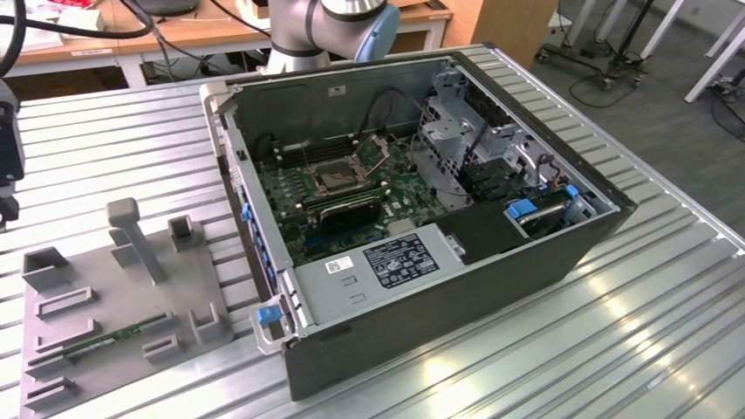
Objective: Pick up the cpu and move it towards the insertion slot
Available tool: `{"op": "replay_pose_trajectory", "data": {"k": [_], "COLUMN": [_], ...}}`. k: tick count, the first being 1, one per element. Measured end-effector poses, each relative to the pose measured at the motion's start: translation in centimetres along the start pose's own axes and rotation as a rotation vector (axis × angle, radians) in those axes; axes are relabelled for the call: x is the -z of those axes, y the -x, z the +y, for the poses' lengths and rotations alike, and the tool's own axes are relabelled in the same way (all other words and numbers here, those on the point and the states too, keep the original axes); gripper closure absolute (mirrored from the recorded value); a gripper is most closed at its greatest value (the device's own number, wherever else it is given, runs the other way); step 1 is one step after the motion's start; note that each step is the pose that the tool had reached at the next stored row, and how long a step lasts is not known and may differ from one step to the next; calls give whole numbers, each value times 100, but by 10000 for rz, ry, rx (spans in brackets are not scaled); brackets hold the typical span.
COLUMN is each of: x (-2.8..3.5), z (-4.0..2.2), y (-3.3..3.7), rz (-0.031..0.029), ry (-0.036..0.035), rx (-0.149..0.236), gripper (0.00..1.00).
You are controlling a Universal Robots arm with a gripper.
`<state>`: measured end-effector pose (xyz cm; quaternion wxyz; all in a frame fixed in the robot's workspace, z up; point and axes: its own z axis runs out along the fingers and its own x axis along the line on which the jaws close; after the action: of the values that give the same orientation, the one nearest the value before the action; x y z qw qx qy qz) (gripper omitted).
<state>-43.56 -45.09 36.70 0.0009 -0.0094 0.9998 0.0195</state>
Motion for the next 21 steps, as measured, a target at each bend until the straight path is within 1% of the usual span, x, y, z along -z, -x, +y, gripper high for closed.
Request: {"op": "replay_pose_trajectory", "data": {"k": [21], "x": [0], "z": [-2], "y": [114], "rz": [1], "ry": [-1], "rx": [1], "gripper": [45]}}
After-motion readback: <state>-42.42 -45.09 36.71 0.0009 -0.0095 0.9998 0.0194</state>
